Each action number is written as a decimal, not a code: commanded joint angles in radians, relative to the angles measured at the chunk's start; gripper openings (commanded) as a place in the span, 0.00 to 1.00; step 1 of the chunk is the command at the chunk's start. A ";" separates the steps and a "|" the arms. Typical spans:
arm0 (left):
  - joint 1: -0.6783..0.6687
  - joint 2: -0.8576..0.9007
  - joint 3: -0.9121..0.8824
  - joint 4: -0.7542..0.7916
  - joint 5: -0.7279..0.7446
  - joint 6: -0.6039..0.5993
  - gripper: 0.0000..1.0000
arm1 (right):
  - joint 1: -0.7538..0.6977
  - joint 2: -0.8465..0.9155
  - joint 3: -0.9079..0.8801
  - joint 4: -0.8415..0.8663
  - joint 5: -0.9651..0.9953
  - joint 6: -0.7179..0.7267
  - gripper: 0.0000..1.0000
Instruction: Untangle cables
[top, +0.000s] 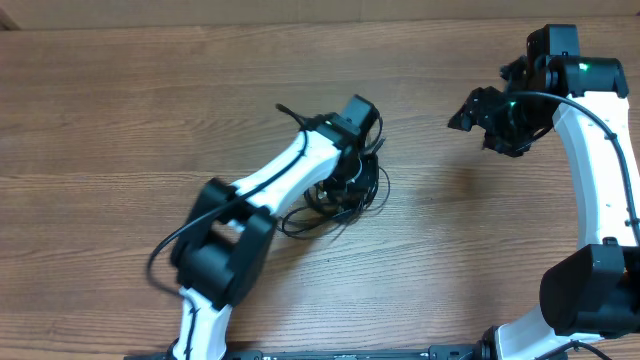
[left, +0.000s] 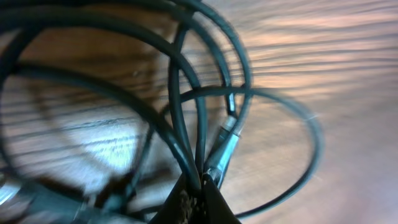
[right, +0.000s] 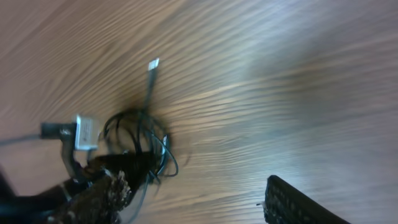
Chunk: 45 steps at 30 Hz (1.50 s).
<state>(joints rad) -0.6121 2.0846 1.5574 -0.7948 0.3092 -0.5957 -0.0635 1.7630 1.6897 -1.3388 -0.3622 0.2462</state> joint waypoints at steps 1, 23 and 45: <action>0.045 -0.271 0.027 0.009 0.128 0.238 0.04 | 0.028 0.003 0.011 0.000 -0.394 -0.222 0.67; 0.370 -0.340 0.027 -0.065 0.936 0.526 0.04 | 0.357 -0.016 0.067 0.130 -0.189 0.187 0.61; 0.631 -0.346 0.027 -0.332 0.481 0.386 0.04 | 0.393 0.018 -0.119 0.040 0.447 0.273 0.04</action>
<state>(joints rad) 0.0067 1.7454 1.5833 -1.0813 1.0775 -0.2287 0.3466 1.7786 1.5871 -1.2682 -0.0879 0.5583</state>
